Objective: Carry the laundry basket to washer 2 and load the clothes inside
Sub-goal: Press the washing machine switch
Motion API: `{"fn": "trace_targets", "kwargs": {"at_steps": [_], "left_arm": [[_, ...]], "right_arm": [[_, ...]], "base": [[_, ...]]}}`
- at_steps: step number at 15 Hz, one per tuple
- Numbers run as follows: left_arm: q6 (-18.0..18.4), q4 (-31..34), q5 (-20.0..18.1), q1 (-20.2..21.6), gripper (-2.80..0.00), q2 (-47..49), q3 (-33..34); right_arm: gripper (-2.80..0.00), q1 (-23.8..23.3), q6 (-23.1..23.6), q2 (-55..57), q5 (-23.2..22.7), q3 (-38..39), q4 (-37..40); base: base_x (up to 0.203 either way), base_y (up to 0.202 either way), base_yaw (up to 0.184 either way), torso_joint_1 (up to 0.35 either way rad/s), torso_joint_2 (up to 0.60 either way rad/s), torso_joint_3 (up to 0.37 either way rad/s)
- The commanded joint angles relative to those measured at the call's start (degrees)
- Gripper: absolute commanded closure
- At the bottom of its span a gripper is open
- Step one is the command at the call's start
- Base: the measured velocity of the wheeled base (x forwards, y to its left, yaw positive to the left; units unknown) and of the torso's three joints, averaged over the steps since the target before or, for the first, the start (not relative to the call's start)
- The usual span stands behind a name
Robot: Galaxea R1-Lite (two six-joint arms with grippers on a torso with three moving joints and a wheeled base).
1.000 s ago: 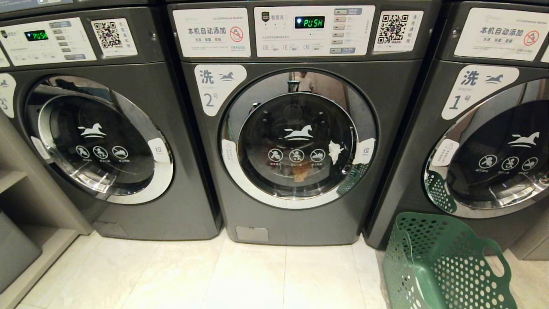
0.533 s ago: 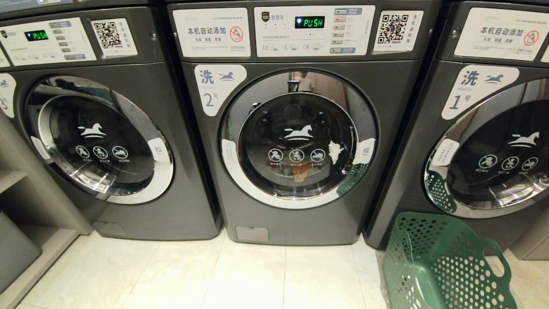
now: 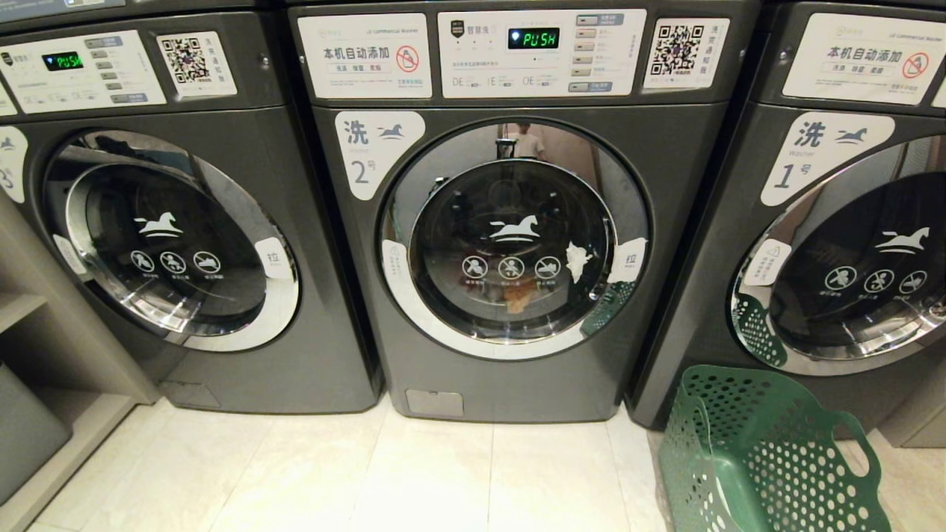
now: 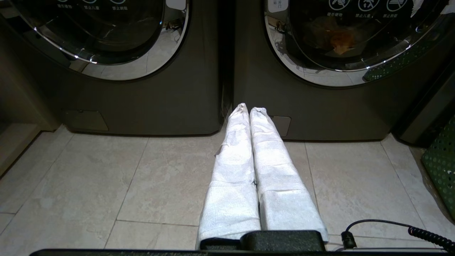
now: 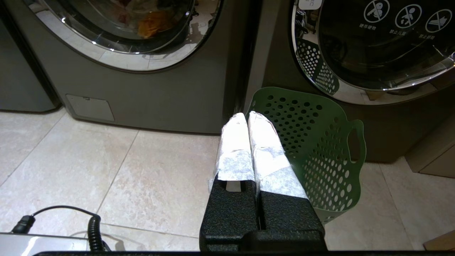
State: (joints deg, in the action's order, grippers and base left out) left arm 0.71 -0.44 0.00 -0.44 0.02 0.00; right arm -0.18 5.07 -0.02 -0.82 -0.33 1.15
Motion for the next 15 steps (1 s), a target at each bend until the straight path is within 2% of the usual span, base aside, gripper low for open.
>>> {"fn": "trace_targets", "kwargs": {"at_steps": [1,15], "left_arm": [[0.0,0.0,0.0,0.0,0.0,-0.11,0.0],[0.0,0.0,0.0,0.0,0.0,-0.11,0.0]], "right_arm": [[0.0,0.01,-0.15,0.1,0.04,-0.01,-0.18],[0.0,0.01,-0.33,0.11,0.29,0.42,-0.88]], "base": [[0.0,0.0,0.0,0.0,0.0,0.0],[0.0,0.0,0.0,0.0,0.0,0.0]]}}
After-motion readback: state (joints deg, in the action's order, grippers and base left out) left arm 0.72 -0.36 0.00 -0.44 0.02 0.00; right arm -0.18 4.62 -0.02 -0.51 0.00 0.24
